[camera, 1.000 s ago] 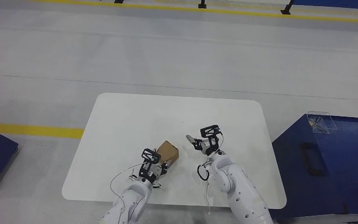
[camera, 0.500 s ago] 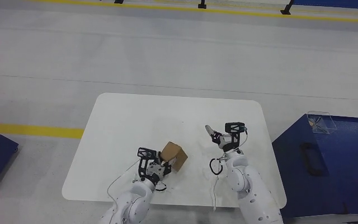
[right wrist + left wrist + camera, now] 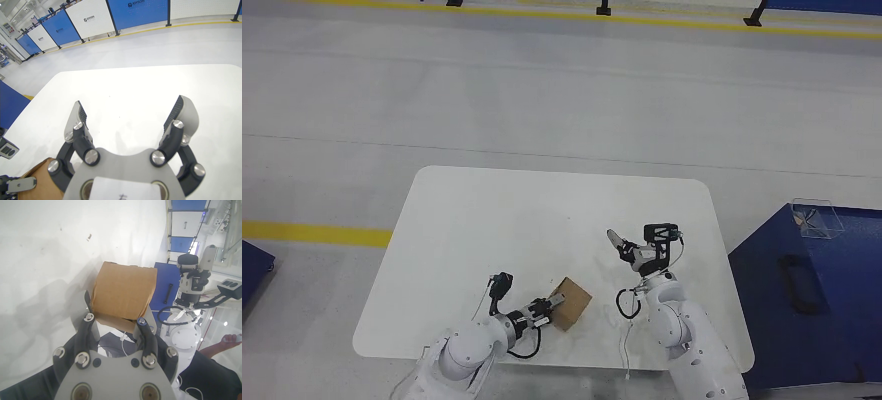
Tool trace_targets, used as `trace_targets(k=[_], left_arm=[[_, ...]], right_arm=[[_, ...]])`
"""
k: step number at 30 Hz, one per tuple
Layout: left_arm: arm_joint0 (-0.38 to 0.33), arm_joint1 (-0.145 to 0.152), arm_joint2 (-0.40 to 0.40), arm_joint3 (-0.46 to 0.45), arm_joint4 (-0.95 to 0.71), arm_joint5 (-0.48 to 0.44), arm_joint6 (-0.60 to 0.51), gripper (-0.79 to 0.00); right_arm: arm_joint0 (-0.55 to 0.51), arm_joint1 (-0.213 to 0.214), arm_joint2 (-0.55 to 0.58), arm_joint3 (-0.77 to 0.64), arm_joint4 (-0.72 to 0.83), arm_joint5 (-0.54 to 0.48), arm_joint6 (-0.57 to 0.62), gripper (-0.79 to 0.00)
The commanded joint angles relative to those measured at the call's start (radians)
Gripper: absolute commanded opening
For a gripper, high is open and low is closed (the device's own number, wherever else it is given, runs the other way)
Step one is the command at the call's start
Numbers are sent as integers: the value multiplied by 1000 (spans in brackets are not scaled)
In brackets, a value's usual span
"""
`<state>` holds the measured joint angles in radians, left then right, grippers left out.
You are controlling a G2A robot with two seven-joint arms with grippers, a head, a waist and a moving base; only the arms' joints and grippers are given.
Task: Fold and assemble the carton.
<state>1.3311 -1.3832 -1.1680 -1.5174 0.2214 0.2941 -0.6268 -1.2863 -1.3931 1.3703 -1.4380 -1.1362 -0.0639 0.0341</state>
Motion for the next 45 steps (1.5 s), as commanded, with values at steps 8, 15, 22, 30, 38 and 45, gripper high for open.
trace_targets(k=[8,15,22,30,38,45], left_arm=[[37,13,-38,-74,26,-4,69,0],[212,23,55,-272,458,-264,527,-588],[156,-7,261,-98,773,-294,810,-785],[37,-48,346,42,801,-214,821,-785],[-8,-65,363,102,807,-181,751,-785],[-10,-73,354,99,796,-173,770,-785]], right_arm=[[7,0,-7,11,-3,-8,20,0],[7,0,-7,11,-3,-8,20,0],[7,0,-7,11,-3,-8,20,0],[7,0,-7,11,-3,-8,20,0],[7,0,-7,11,-3,-8,20,0],[7,0,-7,11,-3,-8,20,0]])
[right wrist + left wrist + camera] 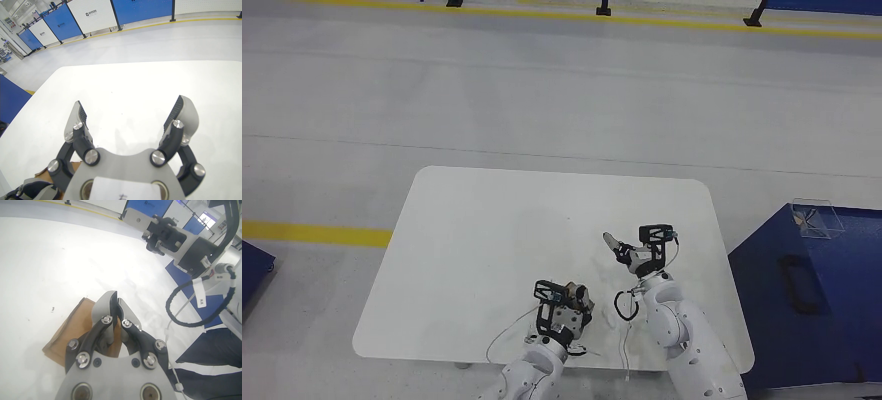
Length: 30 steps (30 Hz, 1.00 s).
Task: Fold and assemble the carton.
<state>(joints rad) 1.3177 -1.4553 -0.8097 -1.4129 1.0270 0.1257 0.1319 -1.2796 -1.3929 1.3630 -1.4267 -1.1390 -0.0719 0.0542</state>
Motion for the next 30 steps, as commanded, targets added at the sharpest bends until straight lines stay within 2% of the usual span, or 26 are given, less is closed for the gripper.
trace_targets(k=[1,6,12,17,21,28,30], left_arm=[[6,-1,-6,-7,-12,-9,15,-785],[-1,-4,-7,15,9,7,-29,-785],[16,-8,-19,-10,-13,-18,34,-785],[6,-7,-22,14,49,11,-6,-785],[42,-6,-40,-51,27,-38,104,-785],[156,10,-89,-179,17,-161,357,-785],[166,10,-90,-186,12,-165,376,0]], right_arm=[[0,0,0,0,0,0,0,0],[0,0,0,0,0,0,0,0],[0,0,0,0,0,0,0,0],[0,0,0,0,0,0,0,0],[0,0,0,0,0,0,0,0],[0,0,0,0,0,0,0,0],[0,0,0,0,0,0,0,0]])
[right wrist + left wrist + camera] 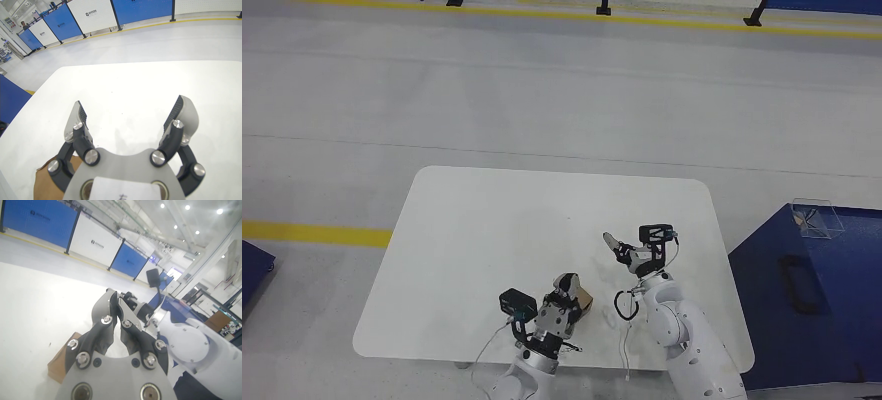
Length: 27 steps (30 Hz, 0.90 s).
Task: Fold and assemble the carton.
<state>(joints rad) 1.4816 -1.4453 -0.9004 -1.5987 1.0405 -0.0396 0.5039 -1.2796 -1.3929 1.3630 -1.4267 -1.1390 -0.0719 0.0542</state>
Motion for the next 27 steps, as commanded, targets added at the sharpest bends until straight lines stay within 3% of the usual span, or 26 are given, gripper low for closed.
trace_targets(k=[1,4,10,16,20,27], left_arm=[[0,0,0,0,0,0,0,-783],[2,0,0,-1,-2,0,6,-716],[2,0,0,0,-1,1,3,-325],[2,0,0,0,-1,1,4,-69],[2,0,0,0,-1,1,4,-7],[2,0,0,0,-1,1,4,-1]], right_arm=[[0,0,0,0,0,0,0,0],[0,0,0,0,0,0,0,0],[0,0,0,0,0,0,0,-1],[0,0,0,0,0,0,0,0],[0,0,0,0,0,0,0,0],[0,0,0,0,0,0,0,-1]])
